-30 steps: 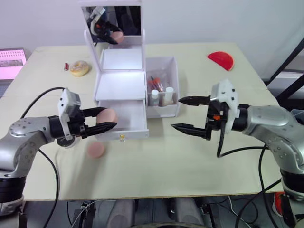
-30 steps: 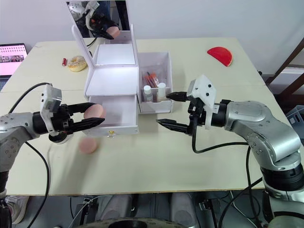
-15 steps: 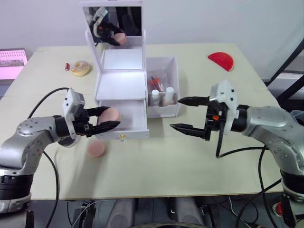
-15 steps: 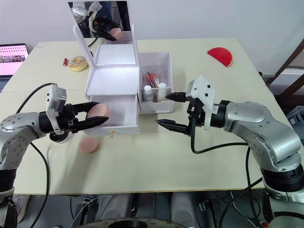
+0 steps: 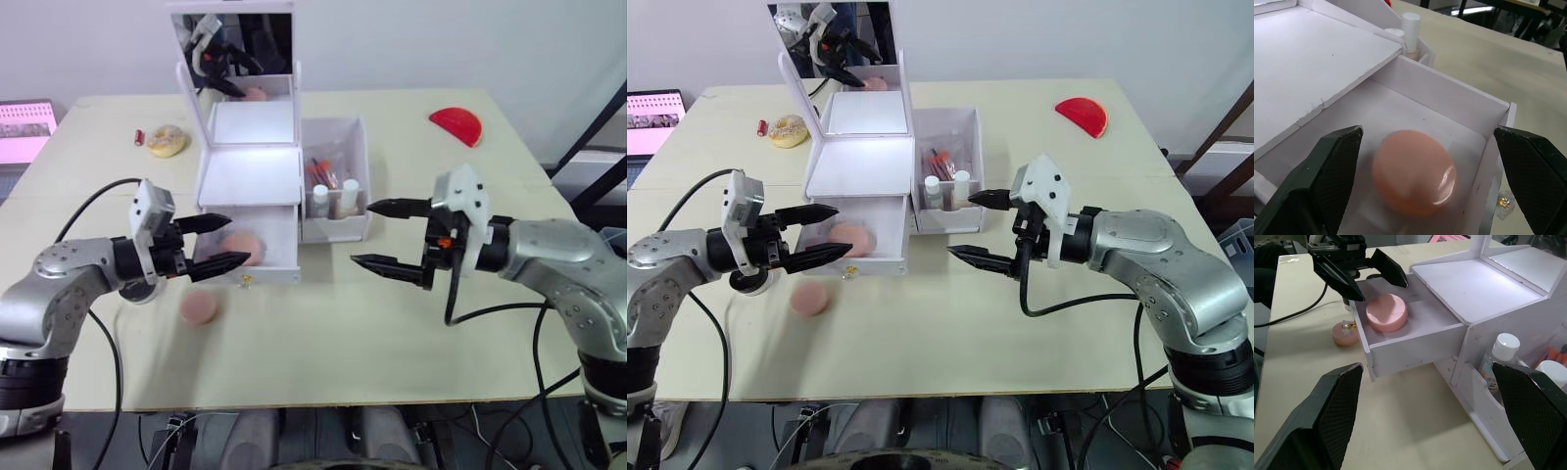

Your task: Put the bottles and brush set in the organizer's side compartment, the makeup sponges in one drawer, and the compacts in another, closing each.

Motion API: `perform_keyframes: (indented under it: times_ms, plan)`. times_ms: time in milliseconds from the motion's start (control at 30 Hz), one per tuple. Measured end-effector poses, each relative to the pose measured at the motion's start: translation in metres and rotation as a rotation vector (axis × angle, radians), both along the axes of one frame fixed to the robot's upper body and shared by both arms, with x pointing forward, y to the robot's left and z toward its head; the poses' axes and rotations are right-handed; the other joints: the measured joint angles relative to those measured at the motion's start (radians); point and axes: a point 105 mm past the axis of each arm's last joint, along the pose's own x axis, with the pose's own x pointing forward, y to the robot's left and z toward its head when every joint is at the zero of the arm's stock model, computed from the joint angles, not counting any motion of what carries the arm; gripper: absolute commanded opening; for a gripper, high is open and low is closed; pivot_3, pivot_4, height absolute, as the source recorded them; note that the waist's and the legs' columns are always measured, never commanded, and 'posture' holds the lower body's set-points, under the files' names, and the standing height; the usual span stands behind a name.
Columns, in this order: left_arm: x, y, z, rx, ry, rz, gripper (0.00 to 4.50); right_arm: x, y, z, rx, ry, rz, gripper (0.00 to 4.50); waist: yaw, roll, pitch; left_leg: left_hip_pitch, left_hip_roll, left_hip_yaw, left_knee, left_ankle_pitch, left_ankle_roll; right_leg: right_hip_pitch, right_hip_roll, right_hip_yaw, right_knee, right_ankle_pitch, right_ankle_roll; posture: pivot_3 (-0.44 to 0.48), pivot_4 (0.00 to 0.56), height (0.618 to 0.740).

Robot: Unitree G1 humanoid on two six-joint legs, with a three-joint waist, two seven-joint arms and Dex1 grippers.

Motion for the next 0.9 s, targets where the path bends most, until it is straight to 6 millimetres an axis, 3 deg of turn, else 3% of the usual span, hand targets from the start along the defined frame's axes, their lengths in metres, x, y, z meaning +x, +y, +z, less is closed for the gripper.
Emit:
perform_keyframes:
  times_ms: [100,633,900]
  plan:
    - [0.000,0.004,0.002,-0.009,0.006,0.015,4.47,0.000,0.000,0.001,0.000,-0.003,0.001,4.50,-0.001,0.000,0.000,0.000,0.000,0.000,0.000,0.000,0.000,0.000,0.000,0.000,0.000,0.000,0.000,0.000,0.150,0.739]
    - [-0.029,0.084,0.025,0.042,-0.003,0.312,4.47,0.008,-0.020,0.001,-0.022,0.001,-0.051,4.50,-0.004,0.000,0.000,0.000,0.000,0.000,0.000,0.000,0.000,-0.001,0.000,0.000,-0.001,0.000,0.000,0.000,0.150,0.739]
    - [-0.032,0.089,0.025,0.051,-0.009,0.345,4.47,0.011,-0.024,0.001,-0.029,-0.006,-0.056,4.50,0.000,0.000,0.000,-0.001,0.000,0.000,0.000,0.000,0.000,-0.001,0.000,0.000,-0.001,-0.001,0.000,0.000,0.150,0.739]
